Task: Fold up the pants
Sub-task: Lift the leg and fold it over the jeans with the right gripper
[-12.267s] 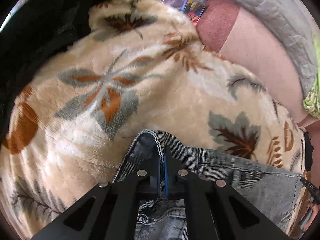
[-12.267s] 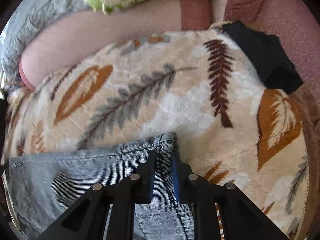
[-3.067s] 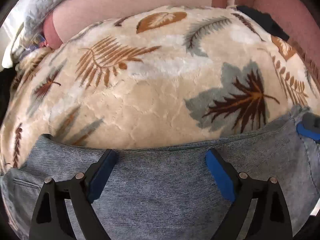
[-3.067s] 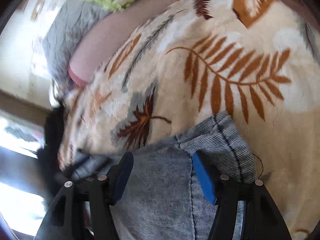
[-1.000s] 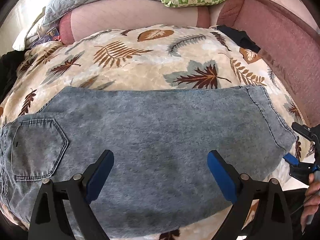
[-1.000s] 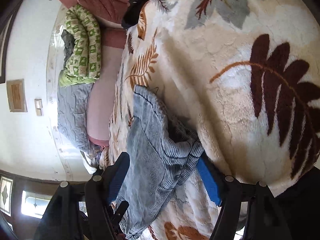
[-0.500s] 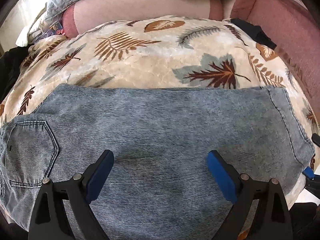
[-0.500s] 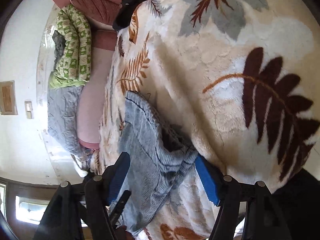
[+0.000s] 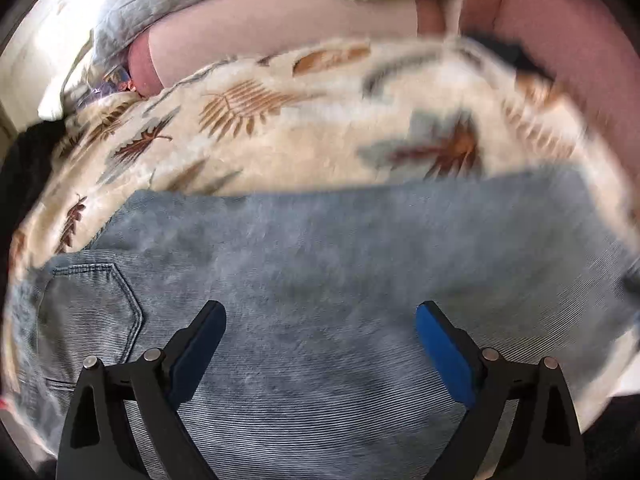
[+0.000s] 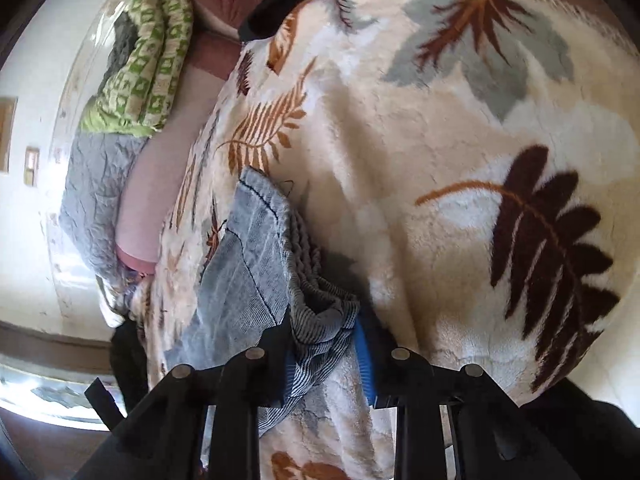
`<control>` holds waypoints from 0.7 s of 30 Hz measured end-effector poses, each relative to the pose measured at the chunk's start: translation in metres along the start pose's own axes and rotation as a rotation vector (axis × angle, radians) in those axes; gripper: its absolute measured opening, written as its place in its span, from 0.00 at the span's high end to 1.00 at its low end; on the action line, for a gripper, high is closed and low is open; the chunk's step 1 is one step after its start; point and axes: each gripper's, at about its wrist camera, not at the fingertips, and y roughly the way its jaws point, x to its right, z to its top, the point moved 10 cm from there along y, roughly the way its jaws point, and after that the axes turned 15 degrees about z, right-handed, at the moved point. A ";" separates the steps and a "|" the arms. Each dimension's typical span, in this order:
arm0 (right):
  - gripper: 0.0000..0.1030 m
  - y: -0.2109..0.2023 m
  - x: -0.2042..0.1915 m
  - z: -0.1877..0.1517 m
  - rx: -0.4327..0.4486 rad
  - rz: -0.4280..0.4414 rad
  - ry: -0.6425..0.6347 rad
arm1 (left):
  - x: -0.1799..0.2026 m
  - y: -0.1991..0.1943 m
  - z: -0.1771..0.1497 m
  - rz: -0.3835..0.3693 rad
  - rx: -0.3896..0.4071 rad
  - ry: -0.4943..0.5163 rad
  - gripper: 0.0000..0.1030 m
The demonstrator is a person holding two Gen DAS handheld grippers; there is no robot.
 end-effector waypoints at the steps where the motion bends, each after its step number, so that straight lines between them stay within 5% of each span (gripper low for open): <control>1: 0.74 -0.001 -0.004 0.000 0.002 -0.009 -0.020 | 0.000 0.006 -0.001 -0.010 -0.002 -0.012 0.04; 10: 0.76 -0.007 -0.118 -0.007 0.038 -0.034 -0.338 | -0.004 0.009 0.002 -0.077 -0.022 -0.030 0.03; 14: 0.76 0.016 -0.200 -0.050 0.001 0.017 -0.542 | -0.017 0.002 0.009 -0.205 -0.023 -0.113 0.09; 18: 0.76 0.051 -0.251 -0.117 -0.082 0.069 -0.719 | -0.098 -0.018 0.000 -0.295 -0.008 -0.377 0.13; 21: 0.76 0.093 -0.263 -0.177 -0.186 0.087 -0.815 | -0.196 -0.029 -0.023 -0.201 0.055 -0.563 0.13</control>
